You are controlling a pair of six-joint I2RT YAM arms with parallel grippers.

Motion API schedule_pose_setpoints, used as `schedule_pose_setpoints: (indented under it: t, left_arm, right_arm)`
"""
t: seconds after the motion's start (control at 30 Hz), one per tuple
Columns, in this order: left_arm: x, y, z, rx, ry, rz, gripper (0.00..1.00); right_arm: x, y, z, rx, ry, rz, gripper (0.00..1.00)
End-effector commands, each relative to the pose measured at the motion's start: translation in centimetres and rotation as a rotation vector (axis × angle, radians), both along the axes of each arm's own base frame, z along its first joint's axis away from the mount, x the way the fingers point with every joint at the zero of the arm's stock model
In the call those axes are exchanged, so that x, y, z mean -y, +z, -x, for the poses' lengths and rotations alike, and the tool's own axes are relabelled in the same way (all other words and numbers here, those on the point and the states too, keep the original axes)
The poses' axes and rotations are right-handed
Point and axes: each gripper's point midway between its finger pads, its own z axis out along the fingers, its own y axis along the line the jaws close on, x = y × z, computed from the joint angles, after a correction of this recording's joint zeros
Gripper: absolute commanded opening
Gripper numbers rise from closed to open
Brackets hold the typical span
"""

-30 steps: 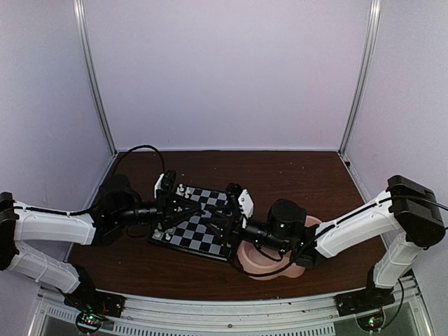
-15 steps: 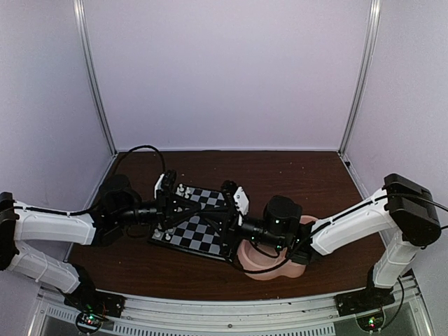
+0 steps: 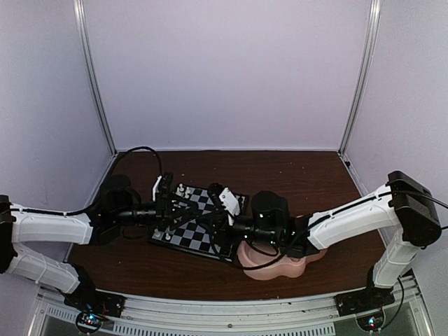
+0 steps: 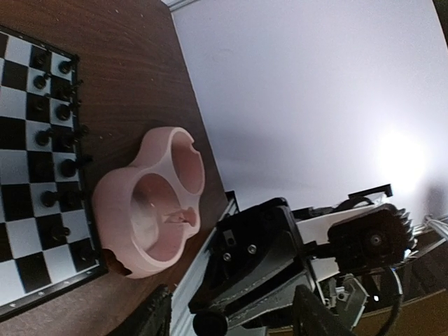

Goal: Set up the chess pieces on the board
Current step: Pass from the right arm to the left, then pass from the left arm to the right

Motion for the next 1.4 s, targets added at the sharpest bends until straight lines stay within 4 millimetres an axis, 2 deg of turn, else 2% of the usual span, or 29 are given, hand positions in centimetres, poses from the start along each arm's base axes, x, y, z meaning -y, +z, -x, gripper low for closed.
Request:
schedule_pose_setpoints:
  t: [0.0,0.1,0.2,0.27,0.33,0.47,0.7,0.97,1.37]
  left_arm:
    - [-2.4,-1.1,-2.0,0.12,0.107,-0.144,0.61]
    - [-4.7,-1.8,-3.0,0.193,0.193,-0.25,0.64]
    - [-7.6,-1.8,-4.0,0.285,0.314,-0.397,0.67]
    - [-9.4,-2.4,-3.9,0.306,0.359,-0.493,0.67]
    - [-10.8,-2.1,-4.0,0.339,0.41,-0.546,0.68]
    - [-12.7,-2.3,-3.6,0.37,0.462,-0.601,0.68]
    - [-14.2,-2.2,-3.1,0.405,0.5,-0.631,0.68]
    - [-15.2,-2.3,-2.9,0.426,0.523,-0.67,0.68]
    - [-15.1,-2.1,-2.7,0.436,0.511,-0.663,0.68]
  right_arm:
    - [0.9,-2.1,-0.5,-0.136,-0.049,0.244,0.0]
    - [2.8,-4.5,-1.5,-0.217,-0.154,0.436,0.0]
    - [4.1,-6.1,-1.5,-0.29,-0.188,0.59,0.0]
    - [3.9,-6.4,-1.1,-0.328,-0.163,0.659,0.0]
    - [4.2,-7.9,-0.8,-0.363,-0.153,0.751,0.0]
    - [3.9,-9.3,-1.5,-0.377,-0.179,0.876,0.0]
    - [3.2,-11.7,-1.8,-0.4,-0.153,1.048,0.0]
    - [2.5,-12.7,-2.0,-0.403,-0.133,1.101,0.01]
    - [2.8,-13.9,-2.3,-0.401,-0.144,1.148,0.04]
